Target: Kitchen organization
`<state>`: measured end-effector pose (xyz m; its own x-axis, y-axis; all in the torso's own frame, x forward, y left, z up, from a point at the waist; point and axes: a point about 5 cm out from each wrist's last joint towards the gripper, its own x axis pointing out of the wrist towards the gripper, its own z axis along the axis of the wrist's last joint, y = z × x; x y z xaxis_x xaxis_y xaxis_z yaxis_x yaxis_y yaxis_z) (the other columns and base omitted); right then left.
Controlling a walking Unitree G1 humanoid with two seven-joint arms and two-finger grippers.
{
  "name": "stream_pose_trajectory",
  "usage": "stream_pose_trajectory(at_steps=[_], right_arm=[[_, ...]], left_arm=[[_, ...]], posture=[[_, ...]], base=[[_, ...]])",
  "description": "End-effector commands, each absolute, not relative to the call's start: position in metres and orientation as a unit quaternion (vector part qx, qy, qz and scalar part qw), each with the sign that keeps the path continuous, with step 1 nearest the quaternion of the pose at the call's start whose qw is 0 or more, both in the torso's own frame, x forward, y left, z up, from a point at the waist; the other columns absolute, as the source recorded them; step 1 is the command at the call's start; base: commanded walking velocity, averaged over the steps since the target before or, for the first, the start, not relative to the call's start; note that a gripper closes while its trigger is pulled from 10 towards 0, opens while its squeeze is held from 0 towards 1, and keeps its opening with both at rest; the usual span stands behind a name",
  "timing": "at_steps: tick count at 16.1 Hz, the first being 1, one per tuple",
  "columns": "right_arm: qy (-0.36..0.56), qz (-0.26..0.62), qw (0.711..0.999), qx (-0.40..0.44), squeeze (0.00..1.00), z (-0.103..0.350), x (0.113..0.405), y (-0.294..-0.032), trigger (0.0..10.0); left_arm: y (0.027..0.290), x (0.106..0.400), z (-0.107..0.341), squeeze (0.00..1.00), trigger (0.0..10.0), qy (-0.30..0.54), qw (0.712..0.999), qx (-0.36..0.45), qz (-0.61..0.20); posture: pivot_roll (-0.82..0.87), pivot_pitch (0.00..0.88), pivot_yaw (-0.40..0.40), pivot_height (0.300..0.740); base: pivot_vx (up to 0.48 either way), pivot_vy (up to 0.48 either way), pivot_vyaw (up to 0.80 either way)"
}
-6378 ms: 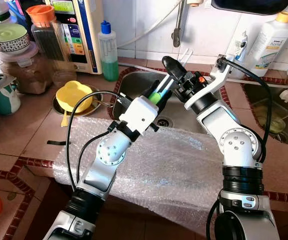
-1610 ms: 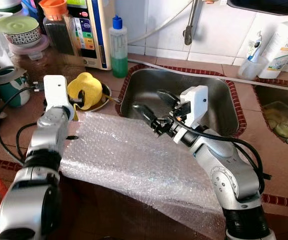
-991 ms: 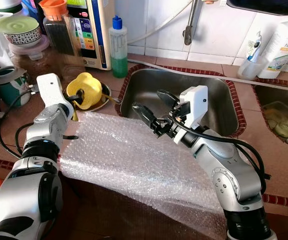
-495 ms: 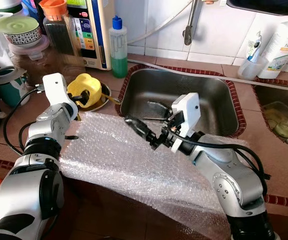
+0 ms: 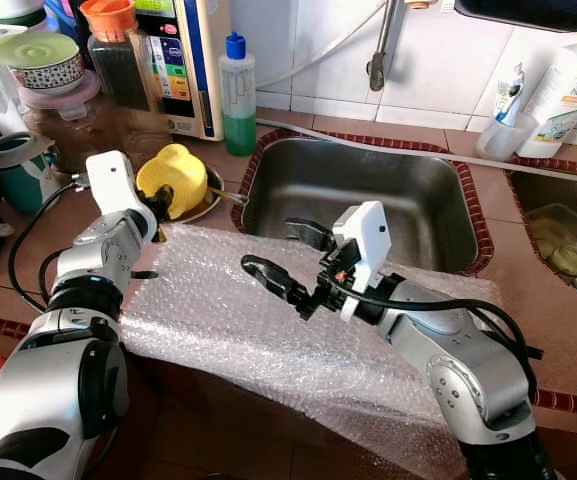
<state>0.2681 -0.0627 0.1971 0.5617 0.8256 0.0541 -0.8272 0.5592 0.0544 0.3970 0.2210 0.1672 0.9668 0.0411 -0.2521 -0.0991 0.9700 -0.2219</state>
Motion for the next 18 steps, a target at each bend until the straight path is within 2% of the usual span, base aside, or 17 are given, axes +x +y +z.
stream_pose_trajectory(at_steps=[1,12,13,14,18], right_arm=[[-0.016,0.476,0.879,0.03,0.0,0.2,0.265,-0.061,10.0],[-0.014,0.474,0.88,0.018,0.0,0.198,0.267,-0.062,10.0],[-0.013,0.474,0.88,0.017,0.0,0.198,0.268,-0.062,10.0],[-0.014,0.473,0.881,0.016,0.0,0.198,0.268,-0.062,10.0],[-0.013,0.471,0.882,0.016,0.0,0.197,0.268,-0.062,10.0]], left_arm=[[0.223,0.395,0.162,0.0,0.0,0.13,0.984,-0.116,0.044],[0.233,0.392,0.16,0.0,0.0,0.11,0.985,-0.108,0.075],[0.235,0.392,0.162,0.0,0.0,0.098,0.986,-0.104,0.083],[0.242,0.392,0.173,0.0,0.0,0.05,0.986,-0.111,0.111],[0.242,0.392,0.176,0.0,0.0,0.032,0.988,-0.105,0.106]], posture=[[0.0,0.072,0.002,0.74],[0.0,0.061,-0.009,0.74],[0.0,0.06,-0.01,0.74],[-0.01,0.061,-0.01,0.74],[-0.01,0.063,-0.011,0.74]], base=[[0.0,0.0,0.0],[0.0,0.0,0.0],[0.0,0.0,0.0],[0.0,0.0,0.0],[0.0,0.0,0.0]])
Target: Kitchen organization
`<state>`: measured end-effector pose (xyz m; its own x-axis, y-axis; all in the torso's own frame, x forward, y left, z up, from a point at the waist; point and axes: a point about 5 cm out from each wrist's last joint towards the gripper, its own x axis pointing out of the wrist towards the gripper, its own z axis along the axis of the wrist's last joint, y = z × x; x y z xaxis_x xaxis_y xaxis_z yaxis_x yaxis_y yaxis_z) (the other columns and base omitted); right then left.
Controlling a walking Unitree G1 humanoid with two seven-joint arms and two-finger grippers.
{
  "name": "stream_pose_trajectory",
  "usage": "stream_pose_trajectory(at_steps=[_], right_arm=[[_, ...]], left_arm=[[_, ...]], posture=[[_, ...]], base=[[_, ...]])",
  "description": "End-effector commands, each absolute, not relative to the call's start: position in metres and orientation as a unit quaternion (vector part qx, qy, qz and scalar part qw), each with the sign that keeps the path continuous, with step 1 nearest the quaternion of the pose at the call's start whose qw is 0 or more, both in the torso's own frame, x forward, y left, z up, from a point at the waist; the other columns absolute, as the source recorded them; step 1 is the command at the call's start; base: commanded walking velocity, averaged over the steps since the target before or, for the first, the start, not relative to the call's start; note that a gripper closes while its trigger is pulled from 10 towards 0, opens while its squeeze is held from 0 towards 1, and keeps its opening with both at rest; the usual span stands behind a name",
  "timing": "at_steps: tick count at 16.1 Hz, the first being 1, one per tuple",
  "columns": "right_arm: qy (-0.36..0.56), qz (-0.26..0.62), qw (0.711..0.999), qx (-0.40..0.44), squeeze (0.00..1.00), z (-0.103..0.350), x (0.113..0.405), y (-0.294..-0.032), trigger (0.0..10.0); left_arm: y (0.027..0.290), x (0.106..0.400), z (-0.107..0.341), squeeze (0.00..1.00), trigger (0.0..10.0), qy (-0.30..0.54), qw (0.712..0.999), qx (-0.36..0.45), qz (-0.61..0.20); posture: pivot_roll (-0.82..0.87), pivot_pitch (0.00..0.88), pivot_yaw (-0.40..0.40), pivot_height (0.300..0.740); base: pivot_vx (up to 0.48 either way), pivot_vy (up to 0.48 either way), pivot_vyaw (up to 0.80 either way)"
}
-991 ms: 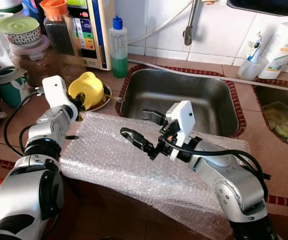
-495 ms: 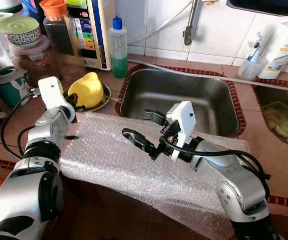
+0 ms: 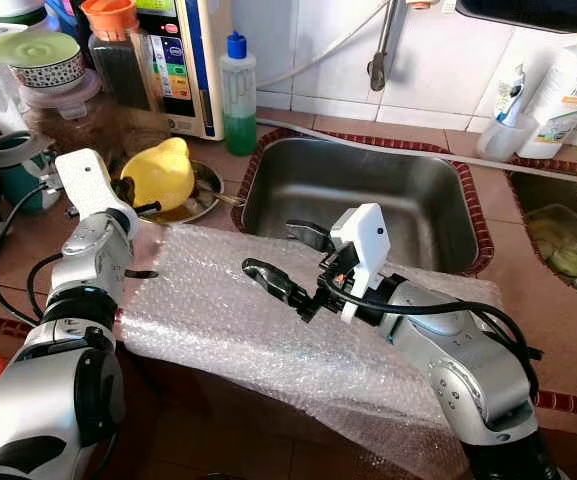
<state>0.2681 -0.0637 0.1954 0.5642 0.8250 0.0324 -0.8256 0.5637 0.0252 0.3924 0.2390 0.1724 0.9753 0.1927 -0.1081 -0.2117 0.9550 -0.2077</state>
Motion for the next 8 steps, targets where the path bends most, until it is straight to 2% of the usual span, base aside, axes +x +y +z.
stream_pose_trajectory(at_steps=[1,8], right_arm=[[-0.013,0.47,0.882,0.016,0.0,0.197,0.2681,-0.0624,10.0],[-0.013,0.461,0.887,0.013,0.0,0.1957,0.2702,-0.0634,10.0]], left_arm=[[0.2417,0.3918,0.1764,0.0,0.0,0.03,0.989,-0.1,0.105],[0.2335,0.3935,0.1787,0.0,0.0,0.011,0.991,-0.095,0.091]], posture=[[-0.01,0.063,-0.011,0.74],[-0.01,0.067,-0.01,0.74]], base=[[0.0,0.0,0.0],[0.0,0.0,0.0]])
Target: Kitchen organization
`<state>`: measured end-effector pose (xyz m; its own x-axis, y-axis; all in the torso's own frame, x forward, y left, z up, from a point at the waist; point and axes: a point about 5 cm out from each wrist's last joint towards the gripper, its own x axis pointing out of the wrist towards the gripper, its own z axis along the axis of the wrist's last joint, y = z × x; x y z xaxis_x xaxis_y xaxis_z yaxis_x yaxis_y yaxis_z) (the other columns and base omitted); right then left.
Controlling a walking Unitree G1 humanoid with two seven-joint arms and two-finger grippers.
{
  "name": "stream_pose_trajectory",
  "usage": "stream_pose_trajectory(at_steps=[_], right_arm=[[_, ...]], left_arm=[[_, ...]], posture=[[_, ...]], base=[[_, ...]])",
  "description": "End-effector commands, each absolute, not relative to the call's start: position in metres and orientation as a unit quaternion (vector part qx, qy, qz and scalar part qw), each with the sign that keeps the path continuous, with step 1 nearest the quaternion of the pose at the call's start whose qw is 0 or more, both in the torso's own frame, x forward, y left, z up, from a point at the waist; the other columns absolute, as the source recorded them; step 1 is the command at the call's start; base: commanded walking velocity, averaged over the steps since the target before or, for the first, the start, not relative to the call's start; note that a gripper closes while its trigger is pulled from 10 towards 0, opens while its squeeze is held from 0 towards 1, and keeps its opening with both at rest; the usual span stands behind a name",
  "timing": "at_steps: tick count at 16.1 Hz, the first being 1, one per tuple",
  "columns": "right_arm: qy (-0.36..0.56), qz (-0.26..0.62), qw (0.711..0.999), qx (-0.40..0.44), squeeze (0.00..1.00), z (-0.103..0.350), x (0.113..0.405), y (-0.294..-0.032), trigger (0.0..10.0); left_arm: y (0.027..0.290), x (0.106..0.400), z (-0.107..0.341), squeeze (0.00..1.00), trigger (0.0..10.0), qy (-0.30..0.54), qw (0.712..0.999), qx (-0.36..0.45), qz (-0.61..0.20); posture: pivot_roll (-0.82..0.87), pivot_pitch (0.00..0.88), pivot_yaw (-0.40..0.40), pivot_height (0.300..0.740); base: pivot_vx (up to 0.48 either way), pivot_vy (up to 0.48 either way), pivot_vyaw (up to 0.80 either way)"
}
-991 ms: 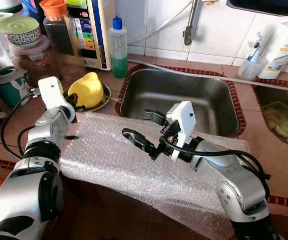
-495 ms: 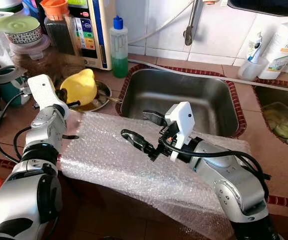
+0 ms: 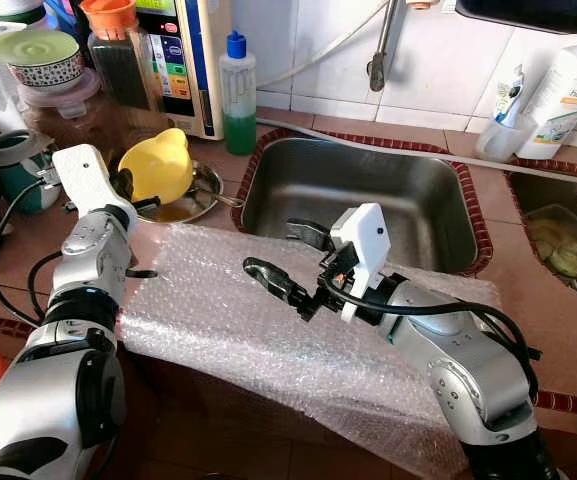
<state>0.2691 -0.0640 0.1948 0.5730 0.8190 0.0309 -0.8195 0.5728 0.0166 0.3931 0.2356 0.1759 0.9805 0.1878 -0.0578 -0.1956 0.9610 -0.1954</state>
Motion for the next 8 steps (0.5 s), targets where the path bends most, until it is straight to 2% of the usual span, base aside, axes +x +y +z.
stream_pose_trajectory(at_steps=[1,3,5,6,8], right_arm=[[-0.013,0.46,0.888,0.013,0.0,0.196,0.27,-0.064,10.0],[-0.014,0.453,0.891,0.014,0.0,0.196,0.272,-0.065,10.0],[-0.037,0.391,0.919,0.027,0.0,0.202,0.287,-0.073,10.0],[-0.042,0.376,0.925,0.035,0.0,0.204,0.291,-0.075,10.0],[-0.064,0.33,0.937,0.096,0.0,0.217,0.304,-0.085,10.0]], left_arm=[[0.232,0.394,0.18,0.0,0.0,0.006,0.993,-0.086,0.086],[0.227,0.395,0.187,0.0,0.0,-0.019,0.995,-0.062,0.075],[0.21,0.394,0.212,0.0,0.0,-0.119,0.991,-0.03,0.049],[0.205,0.392,0.214,0.0,0.0,-0.132,0.99,-0.021,0.046],[0.182,0.385,0.223,0.0,0.0,-0.195,0.98,0.011,0.024]], posture=[[-0.01,0.067,-0.009,0.74],[-0.01,0.067,-0.009,0.74],[0.0,0.068,-0.012,0.74],[0.0,0.068,-0.013,0.74],[0.0,0.068,-0.016,0.74]], base=[[0.0,0.0,0.0],[0.0,0.0,0.0],[0.0,0.0,0.0],[0.0,0.0,0.0],[0.0,0.0,0.0]])
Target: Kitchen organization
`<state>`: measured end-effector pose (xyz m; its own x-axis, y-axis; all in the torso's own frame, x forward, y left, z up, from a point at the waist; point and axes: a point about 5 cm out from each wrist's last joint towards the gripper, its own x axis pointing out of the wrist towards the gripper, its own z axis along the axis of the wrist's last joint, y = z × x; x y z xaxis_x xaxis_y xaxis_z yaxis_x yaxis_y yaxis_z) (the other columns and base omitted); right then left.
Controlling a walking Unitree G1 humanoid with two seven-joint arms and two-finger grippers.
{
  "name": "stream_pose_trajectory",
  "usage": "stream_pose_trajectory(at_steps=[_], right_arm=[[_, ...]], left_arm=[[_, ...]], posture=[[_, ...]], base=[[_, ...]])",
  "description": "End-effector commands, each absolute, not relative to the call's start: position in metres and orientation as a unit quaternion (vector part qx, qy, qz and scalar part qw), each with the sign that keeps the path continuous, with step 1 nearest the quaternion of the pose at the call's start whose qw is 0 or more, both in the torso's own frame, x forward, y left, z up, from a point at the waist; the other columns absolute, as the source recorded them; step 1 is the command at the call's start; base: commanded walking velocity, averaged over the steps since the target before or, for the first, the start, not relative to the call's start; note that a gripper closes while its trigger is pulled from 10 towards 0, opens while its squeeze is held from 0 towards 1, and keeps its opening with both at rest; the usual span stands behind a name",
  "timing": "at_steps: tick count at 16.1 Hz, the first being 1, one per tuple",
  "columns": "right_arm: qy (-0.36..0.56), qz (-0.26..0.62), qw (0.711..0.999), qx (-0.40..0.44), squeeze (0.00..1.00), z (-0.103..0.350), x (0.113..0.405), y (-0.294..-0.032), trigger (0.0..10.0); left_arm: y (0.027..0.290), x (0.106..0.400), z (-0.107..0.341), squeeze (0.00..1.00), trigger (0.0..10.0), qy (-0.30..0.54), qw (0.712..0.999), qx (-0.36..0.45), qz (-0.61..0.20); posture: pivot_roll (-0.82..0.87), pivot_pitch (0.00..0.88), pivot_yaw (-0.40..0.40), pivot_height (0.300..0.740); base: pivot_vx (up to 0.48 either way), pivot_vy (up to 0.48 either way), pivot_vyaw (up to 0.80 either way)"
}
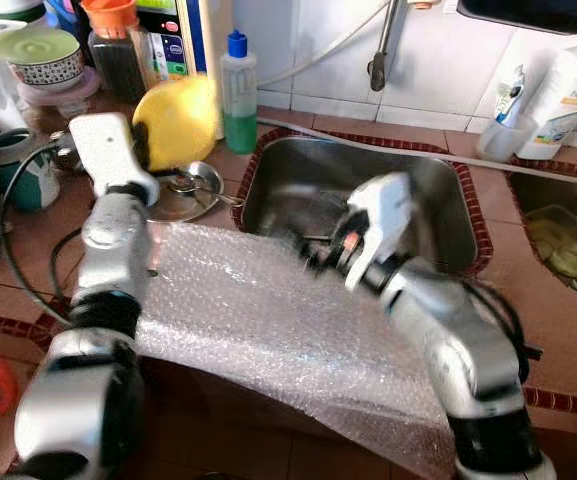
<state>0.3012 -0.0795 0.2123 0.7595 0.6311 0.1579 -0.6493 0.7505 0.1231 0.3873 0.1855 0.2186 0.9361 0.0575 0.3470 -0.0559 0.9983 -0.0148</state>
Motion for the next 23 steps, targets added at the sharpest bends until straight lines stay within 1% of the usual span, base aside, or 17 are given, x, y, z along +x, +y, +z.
stream_pose_trajectory(at_steps=[1,3,4,5,9,10,12,14,15,16,18,23], right_arm=[[-0.071,0.319,0.937,0.122,0.0,0.222,0.308,-0.087,10.0],[-0.081,0.303,0.936,0.162,0.0,0.23,0.312,-0.089,10.0],[-0.086,0.292,0.931,0.202,0.0,0.235,0.316,-0.089,10.0],[-0.087,0.288,0.927,0.222,0.0,0.239,0.319,-0.089,10.0],[-0.076,0.284,0.926,0.236,0.0,0.24,0.324,-0.084,10.0],[-0.072,0.274,0.93,0.234,0.0,0.24,0.326,-0.084,10.0],[-0.062,0.25,0.94,0.224,0.0,0.238,0.331,-0.087,10.0],[-0.063,0.242,0.942,0.223,0.0,0.238,0.334,-0.089,10.0],[-0.062,0.231,0.945,0.223,0.0,0.237,0.336,-0.091,8.0],[-0.061,0.218,0.947,0.229,0.0,0.237,0.338,-0.094,0.0],[-0.058,0.192,0.952,0.233,0.0,0.237,0.344,-0.1,0.0],[-0.055,0.186,0.952,0.235,0.0,0.236,0.346,-0.1,0.0]], left_arm=[[0.174,0.383,0.225,0.0,0.0,-0.211,0.977,0.029,0.019],[0.156,0.376,0.228,0.0,0.0,-0.248,0.966,0.072,-0.003],[0.141,0.37,0.228,0.0,0.0,-0.268,0.959,0.089,-0.022],[0.129,0.365,0.228,0.0,0.0,-0.284,0.953,0.098,-0.039],[0.096,0.349,0.232,0.0,0.0,-0.324,0.936,0.106,-0.09],[0.09,0.344,0.232,0.0,0.0,-0.329,0.933,0.108,-0.098],[0.085,0.34,0.232,0.0,0.0,-0.334,0.931,0.1,-0.104],[0.083,0.337,0.233,0.0,0.0,-0.335,0.931,0.093,-0.111],[0.081,0.335,0.232,0.0,0.0,-0.335,0.931,0.093,-0.114],[0.081,0.334,0.231,0.0,0.0,-0.333,0.931,0.093,-0.116],[0.081,0.332,0.229,0.0,0.0,-0.33,0.932,0.093,-0.116],[0.075,0.328,0.225,0.0,0.0,-0.322,0.934,0.088,-0.128]], posture=[[0.0,0.068,-0.017,0.74],[0.0,0.069,-0.017,0.74],[0.0,0.068,-0.017,0.74],[0.0,0.069,-0.016,0.74],[0.0,0.071,-0.021,0.74],[0.0,0.071,-0.021,0.74],[0.0,0.073,-0.02,0.74],[0.0,0.073,-0.021,0.74],[0.0,0.073,-0.022,0.74],[0.0,0.072,-0.023,0.74],[0.0,0.072,-0.024,0.74],[0.0,0.072,-0.026,0.74]], base=[[0.0,0.0,0.0],[0.0,0.0,0.0],[0.0,0.0,0.0],[0.0,0.0,0.0],[0.0,0.0,0.0],[0.0,0.0,0.0],[0.0,0.0,0.0],[0.0,0.0,0.0],[0.0,0.0,0.0],[0.0,0.0,0.0],[0.0,0.0,0.0],[0.0,0.0,0.0]])
